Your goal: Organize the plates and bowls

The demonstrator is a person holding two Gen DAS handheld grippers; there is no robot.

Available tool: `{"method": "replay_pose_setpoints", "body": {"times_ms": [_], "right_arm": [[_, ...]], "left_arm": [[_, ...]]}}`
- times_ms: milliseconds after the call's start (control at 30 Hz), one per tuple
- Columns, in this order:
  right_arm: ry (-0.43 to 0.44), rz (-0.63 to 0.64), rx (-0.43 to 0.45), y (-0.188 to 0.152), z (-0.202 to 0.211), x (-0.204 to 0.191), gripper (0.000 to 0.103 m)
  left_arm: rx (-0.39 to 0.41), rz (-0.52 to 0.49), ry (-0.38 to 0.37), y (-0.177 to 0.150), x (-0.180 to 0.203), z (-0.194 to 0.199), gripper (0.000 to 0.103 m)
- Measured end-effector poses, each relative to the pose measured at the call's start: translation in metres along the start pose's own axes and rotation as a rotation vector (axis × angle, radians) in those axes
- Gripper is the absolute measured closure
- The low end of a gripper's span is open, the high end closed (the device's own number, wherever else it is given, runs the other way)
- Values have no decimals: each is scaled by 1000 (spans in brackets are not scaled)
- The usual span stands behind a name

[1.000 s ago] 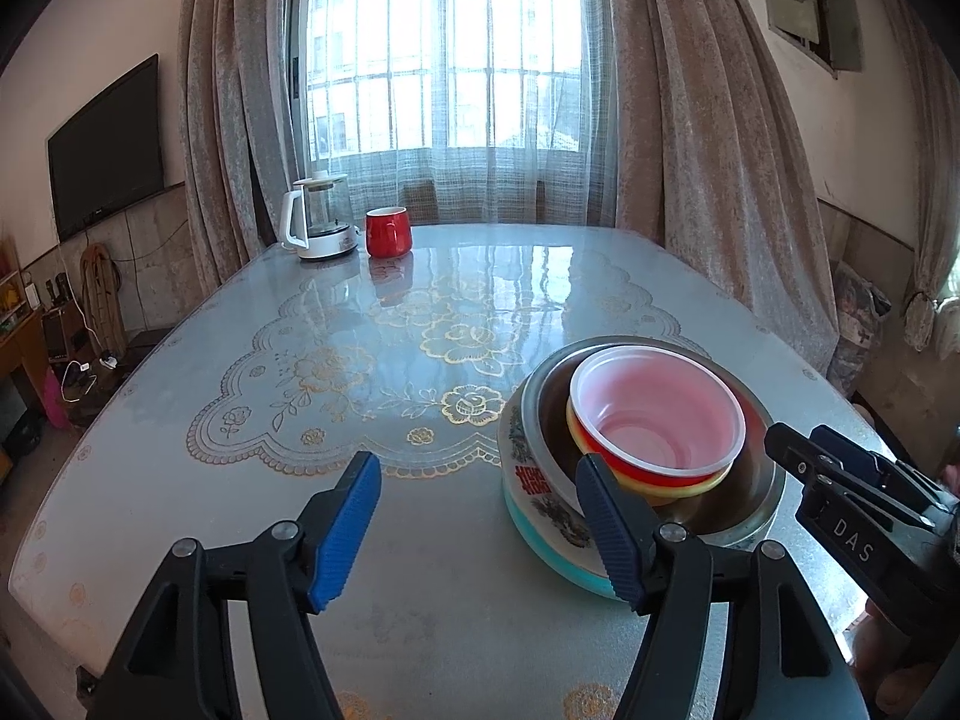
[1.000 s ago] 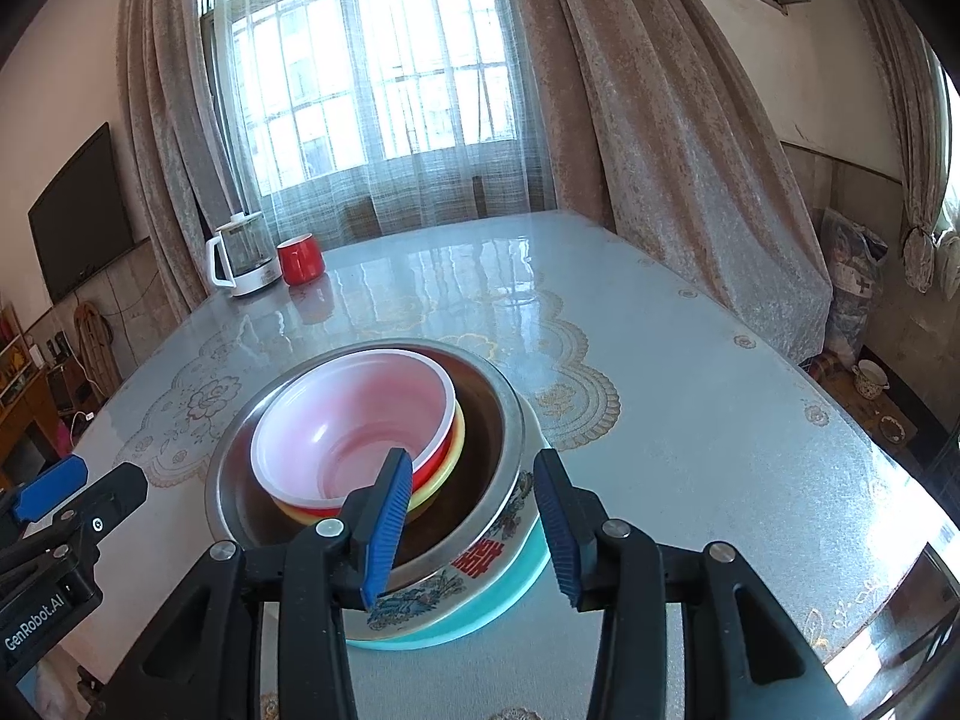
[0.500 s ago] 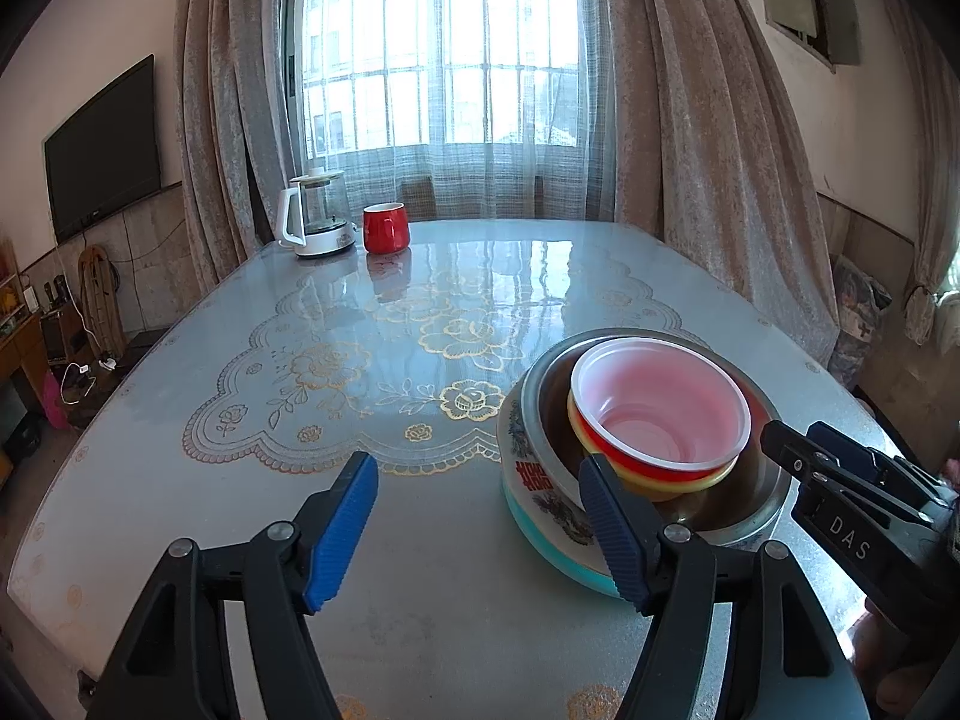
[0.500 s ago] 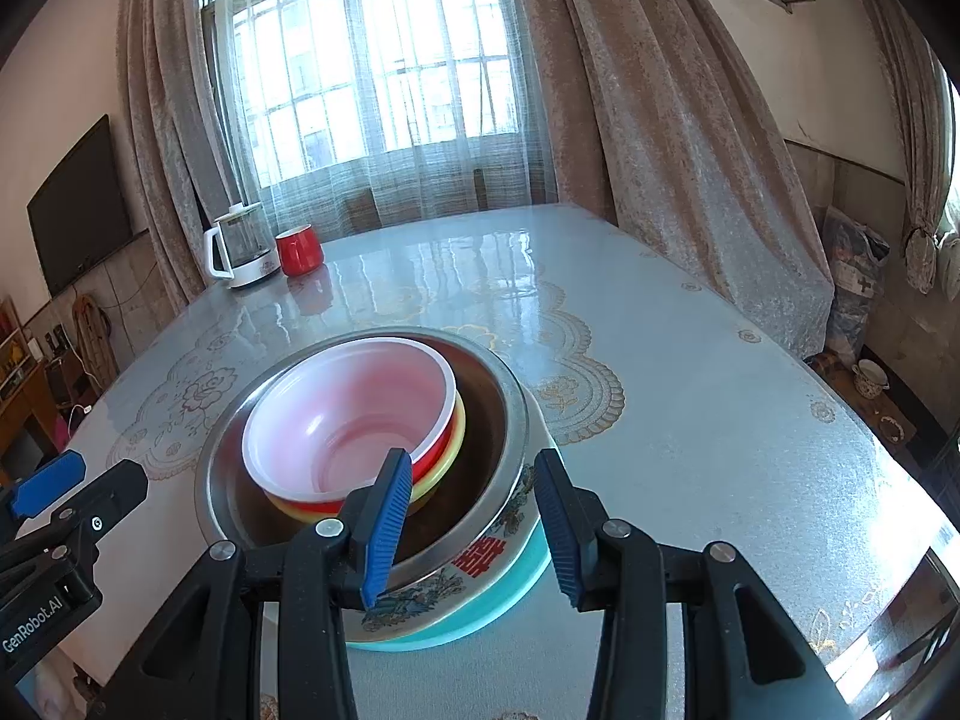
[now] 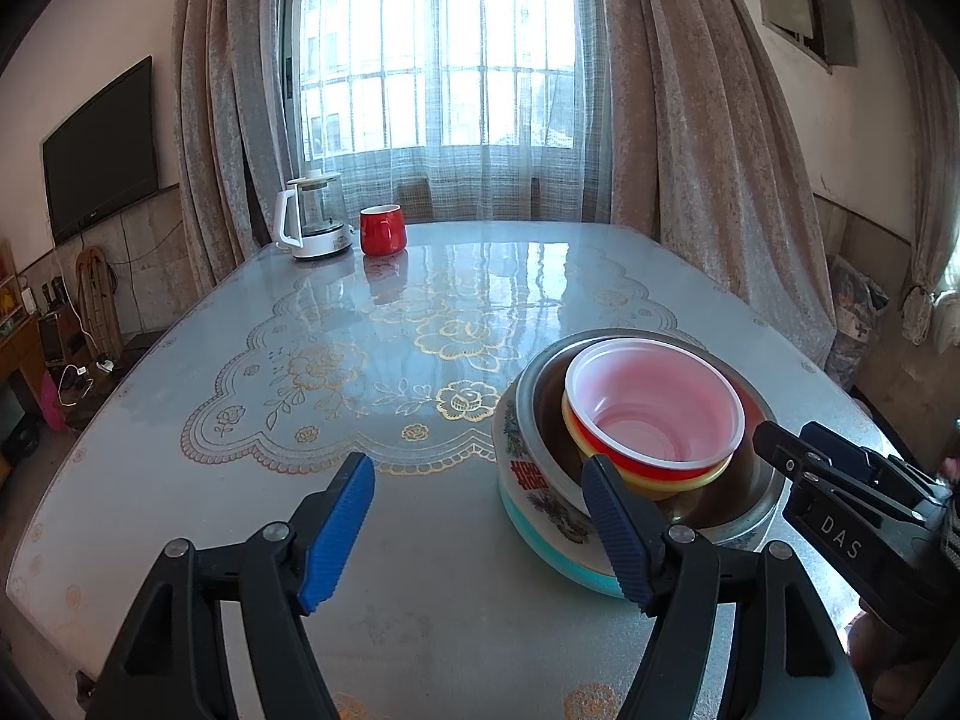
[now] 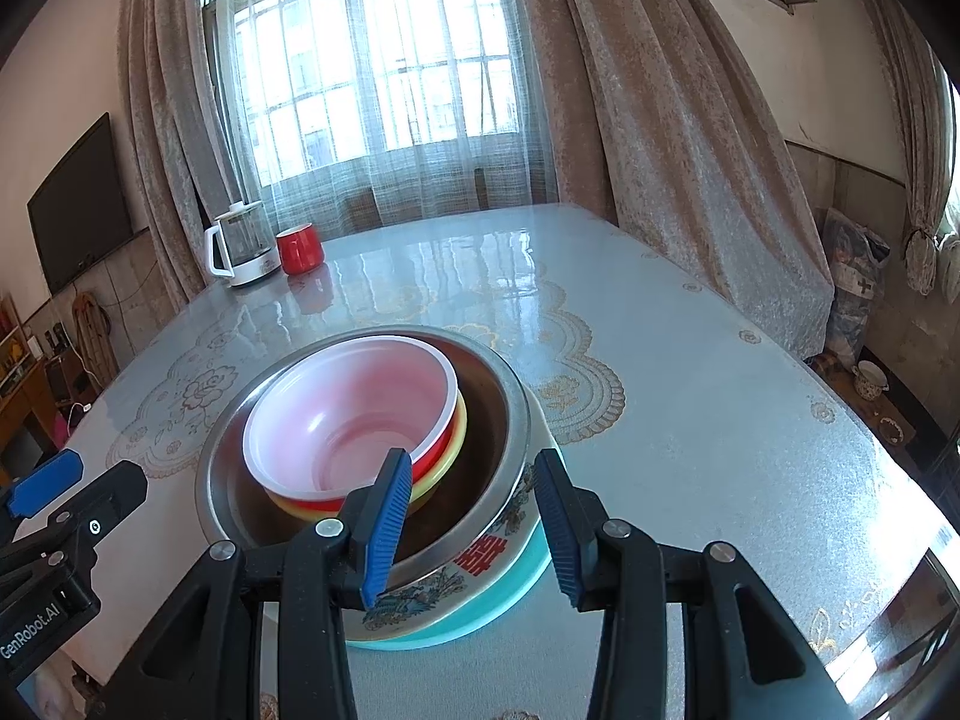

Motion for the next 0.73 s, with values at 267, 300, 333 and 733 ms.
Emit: {"method": "replay_pose_setpoints", "body": {"times_ms": [267,300,333,733], "right_arm": [[0,-5,-5,-1,-1,1,60],[0,-5,-5,-1,-1,1,60],[-1,-5,-3,-1,-1,1,60],[2,-2,-3,0,-1,1,60]], "left_arm": [[7,-6,2,1,1,1,30],[9,-4,1,2,1,1,30],[9,-4,-1,2,1,1,30],[93,-21,0,14,0,10,30]]}}
Point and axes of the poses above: each gripper's, at about its wrist camera, not at the fingertips, and z roughly against the way its jaws point, x to its right, y to its top, the point moved 9 cm from there along -z, roughly the way its jaws point
